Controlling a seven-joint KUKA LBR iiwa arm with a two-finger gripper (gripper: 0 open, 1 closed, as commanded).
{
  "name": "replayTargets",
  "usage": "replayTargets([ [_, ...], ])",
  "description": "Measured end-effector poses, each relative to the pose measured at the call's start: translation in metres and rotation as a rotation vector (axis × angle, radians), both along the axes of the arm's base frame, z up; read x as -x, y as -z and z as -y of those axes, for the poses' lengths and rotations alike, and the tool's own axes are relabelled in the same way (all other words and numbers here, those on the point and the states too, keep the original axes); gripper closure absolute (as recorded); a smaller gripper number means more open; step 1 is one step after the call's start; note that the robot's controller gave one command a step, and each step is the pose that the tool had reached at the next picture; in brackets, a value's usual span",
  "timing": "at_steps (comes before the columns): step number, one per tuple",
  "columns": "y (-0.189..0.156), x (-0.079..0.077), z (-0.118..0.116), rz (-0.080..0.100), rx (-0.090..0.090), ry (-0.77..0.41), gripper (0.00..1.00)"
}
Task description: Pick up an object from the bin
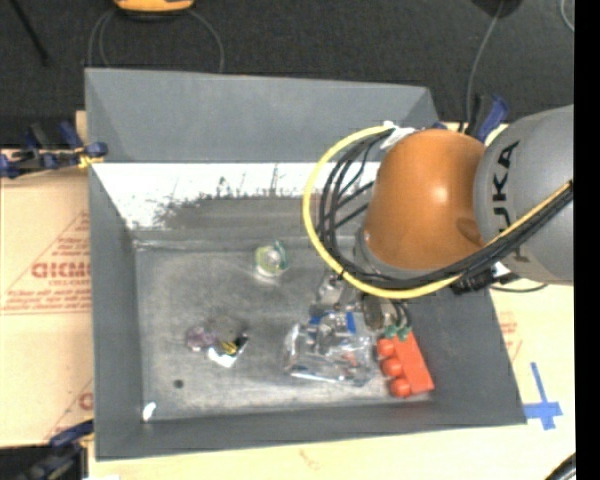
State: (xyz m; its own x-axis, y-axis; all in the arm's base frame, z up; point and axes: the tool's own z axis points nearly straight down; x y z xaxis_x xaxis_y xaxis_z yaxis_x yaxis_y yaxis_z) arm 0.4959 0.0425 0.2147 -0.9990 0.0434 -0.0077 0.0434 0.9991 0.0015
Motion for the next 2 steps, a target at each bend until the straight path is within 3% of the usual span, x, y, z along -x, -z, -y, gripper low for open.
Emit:
replayTargets([
  [1, 0.052, -0.015, 0.048, -0.010, 0.004, -0.223, 1.00],
  [2, -0.046, -0.022, 0.043, 0.003, 0.004, -0.206, 1.00],
])
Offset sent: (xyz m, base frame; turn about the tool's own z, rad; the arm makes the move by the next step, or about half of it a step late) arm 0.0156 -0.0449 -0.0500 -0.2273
